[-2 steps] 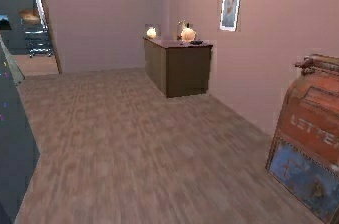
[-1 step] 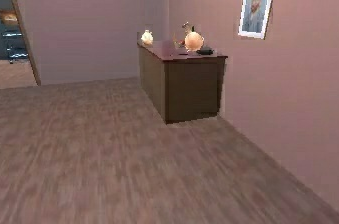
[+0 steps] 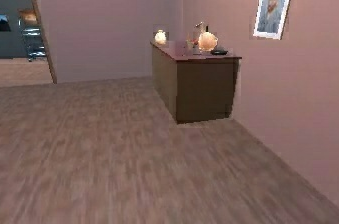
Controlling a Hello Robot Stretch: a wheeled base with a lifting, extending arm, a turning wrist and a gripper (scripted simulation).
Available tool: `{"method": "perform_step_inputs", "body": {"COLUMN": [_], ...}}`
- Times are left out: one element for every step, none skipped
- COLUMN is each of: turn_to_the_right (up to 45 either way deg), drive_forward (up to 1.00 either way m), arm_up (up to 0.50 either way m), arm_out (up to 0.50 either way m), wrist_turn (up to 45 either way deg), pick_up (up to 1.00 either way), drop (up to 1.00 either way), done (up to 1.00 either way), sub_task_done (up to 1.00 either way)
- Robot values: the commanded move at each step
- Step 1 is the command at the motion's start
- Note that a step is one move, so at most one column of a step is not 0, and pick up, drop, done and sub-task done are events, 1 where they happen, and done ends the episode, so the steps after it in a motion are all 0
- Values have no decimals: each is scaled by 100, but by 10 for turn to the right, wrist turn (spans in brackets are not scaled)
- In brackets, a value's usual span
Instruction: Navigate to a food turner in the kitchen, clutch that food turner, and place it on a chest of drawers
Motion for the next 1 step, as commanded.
{"method": "perform_step_inputs", "body": {"turn_to_the_right": [0], "drive_forward": [100], "arm_up": [0], "arm_out": [0], "wrist_turn": [0], "pick_up": [0], "drop": [0], "done": [0], "sub_task_done": [0]}}
